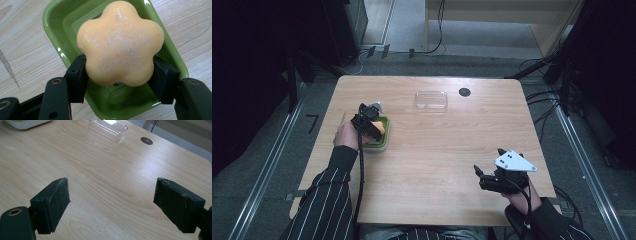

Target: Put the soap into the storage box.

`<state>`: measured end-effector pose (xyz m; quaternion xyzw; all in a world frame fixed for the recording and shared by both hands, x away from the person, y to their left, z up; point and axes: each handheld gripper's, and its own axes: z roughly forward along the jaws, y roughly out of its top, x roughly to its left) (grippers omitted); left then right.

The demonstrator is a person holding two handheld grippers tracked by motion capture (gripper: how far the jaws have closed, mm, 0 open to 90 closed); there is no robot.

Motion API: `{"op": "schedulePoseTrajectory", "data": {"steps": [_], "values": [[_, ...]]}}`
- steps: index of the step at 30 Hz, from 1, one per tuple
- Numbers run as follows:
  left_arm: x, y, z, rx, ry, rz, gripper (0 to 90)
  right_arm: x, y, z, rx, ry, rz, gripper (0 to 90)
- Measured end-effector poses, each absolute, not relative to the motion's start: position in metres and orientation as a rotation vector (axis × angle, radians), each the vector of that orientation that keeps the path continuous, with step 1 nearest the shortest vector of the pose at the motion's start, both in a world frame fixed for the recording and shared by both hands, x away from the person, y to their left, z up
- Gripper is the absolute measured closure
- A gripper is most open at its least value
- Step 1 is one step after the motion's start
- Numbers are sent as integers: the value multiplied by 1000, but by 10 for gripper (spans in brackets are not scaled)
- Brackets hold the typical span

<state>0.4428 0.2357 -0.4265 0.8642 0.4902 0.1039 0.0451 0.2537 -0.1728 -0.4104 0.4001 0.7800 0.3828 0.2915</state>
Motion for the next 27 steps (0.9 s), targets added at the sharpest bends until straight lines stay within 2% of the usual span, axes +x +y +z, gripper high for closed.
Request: {"op": "schedulePoseTrajectory", "data": {"steps": [14,27], "values": [[445,236,-424,2622,1520,320,349,257,-173,-412,1070,2080,1018,137],[442,241,-415,2576,1549,349,196,257,-174,-412,1074,2078,1019,137]]}}
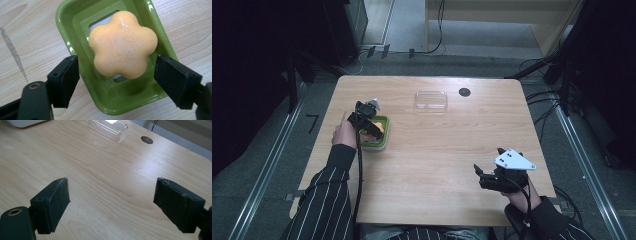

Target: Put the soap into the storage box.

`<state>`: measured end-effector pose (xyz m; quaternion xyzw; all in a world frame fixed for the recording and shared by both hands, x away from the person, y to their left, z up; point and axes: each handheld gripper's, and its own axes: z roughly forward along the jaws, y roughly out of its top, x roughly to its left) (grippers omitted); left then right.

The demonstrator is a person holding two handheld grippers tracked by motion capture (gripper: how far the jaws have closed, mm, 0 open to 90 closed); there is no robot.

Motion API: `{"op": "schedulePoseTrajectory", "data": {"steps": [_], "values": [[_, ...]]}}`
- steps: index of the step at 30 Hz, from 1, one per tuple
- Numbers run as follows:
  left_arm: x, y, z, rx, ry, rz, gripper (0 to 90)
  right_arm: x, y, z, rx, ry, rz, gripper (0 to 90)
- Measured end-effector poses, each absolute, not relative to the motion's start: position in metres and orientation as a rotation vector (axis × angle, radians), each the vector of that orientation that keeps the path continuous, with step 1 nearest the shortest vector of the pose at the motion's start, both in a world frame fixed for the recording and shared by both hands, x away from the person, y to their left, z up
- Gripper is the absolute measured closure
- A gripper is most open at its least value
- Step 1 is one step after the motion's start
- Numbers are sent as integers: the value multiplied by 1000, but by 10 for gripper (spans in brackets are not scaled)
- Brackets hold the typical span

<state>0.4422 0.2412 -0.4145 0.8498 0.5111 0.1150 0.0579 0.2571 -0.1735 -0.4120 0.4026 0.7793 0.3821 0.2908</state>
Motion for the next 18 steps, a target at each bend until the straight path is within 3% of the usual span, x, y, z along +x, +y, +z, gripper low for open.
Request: {"op": "schedulePoseTrajectory", "data": {"steps": [8,18], "values": [[437,238,-409,2553,1547,345,141,256,-174,-412,1078,2079,1017,137],[421,240,-402,2551,1537,327,136,250,-175,-410,1070,2067,1016,137]]}}
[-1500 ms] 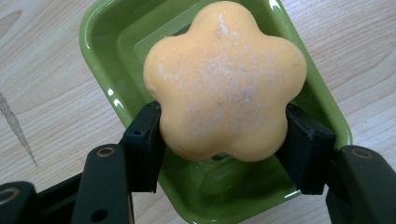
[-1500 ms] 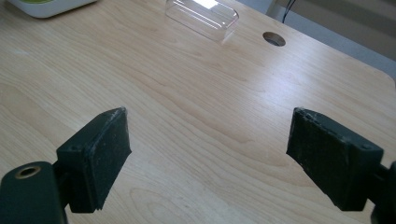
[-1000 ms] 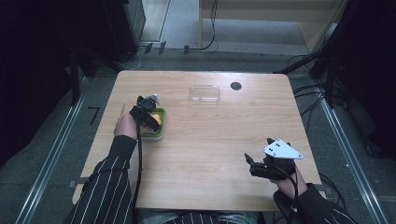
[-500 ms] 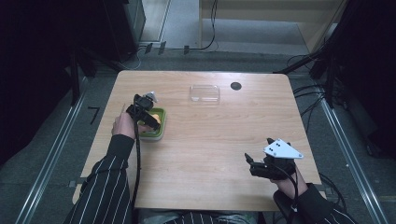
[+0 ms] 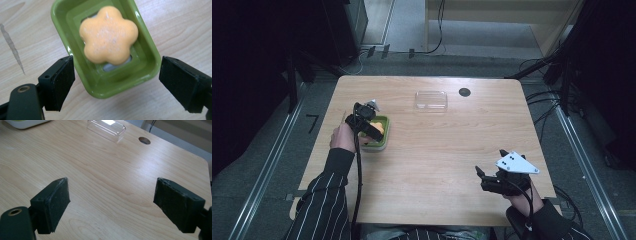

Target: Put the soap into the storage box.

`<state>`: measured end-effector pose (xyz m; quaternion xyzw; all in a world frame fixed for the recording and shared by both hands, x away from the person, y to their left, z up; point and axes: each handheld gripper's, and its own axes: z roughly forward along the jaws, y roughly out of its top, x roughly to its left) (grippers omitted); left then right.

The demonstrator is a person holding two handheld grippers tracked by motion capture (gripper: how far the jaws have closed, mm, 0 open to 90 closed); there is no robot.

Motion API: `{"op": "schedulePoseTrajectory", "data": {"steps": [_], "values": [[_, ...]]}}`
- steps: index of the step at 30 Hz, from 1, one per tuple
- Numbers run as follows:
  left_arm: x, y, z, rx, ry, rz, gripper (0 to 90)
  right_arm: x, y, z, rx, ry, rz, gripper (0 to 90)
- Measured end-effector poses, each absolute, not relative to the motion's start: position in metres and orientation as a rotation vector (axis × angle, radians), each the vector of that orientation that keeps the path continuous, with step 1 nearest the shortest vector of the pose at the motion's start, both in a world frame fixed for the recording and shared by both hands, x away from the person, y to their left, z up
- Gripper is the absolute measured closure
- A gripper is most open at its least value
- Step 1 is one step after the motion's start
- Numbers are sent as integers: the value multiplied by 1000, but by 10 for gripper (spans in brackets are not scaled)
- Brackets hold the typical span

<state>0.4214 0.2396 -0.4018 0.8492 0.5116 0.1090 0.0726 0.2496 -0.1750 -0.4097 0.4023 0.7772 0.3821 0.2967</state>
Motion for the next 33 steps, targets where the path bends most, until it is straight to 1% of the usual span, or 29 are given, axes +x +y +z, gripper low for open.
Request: {"op": "schedulePoseTrajectory", "data": {"steps": [19,33], "values": [[389,253,-396,2546,1548,307,116,251,-175,-410,1069,2070,1020,137],[354,262,-394,2542,1556,304,88,251,-174,-410,1070,2070,1022,137]]}}
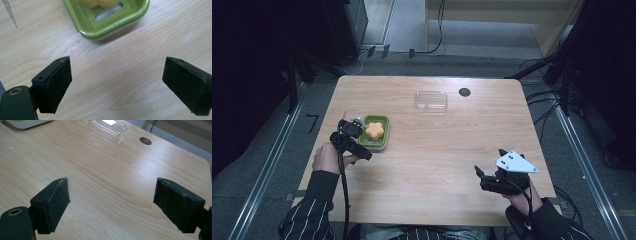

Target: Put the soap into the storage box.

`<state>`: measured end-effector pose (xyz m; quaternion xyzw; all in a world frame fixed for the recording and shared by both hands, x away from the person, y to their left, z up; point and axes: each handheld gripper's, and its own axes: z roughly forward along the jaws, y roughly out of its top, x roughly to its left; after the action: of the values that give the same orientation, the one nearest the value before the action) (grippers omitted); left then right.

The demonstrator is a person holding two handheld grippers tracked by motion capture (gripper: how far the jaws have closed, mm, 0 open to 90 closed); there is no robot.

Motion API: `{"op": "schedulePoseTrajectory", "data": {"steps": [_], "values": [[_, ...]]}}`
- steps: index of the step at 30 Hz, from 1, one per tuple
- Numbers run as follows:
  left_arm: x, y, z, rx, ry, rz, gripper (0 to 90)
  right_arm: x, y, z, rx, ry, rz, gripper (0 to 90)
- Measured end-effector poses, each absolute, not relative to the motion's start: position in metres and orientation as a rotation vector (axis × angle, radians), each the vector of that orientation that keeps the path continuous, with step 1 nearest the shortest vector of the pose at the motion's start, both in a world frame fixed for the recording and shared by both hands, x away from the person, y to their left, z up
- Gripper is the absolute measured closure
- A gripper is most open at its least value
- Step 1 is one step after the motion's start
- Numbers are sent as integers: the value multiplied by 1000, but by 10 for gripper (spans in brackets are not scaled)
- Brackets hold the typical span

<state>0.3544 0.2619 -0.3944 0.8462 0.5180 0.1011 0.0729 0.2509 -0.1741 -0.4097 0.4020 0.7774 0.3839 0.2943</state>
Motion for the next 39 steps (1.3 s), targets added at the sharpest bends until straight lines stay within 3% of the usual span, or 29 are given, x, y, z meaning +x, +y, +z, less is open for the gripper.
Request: {"op": "schedulePoseTrajectory", "data": {"steps": [39], "values": [[277,281,-430,2602,1580,174,71,250,-175,-410,1072,2065,1023,137]]}}
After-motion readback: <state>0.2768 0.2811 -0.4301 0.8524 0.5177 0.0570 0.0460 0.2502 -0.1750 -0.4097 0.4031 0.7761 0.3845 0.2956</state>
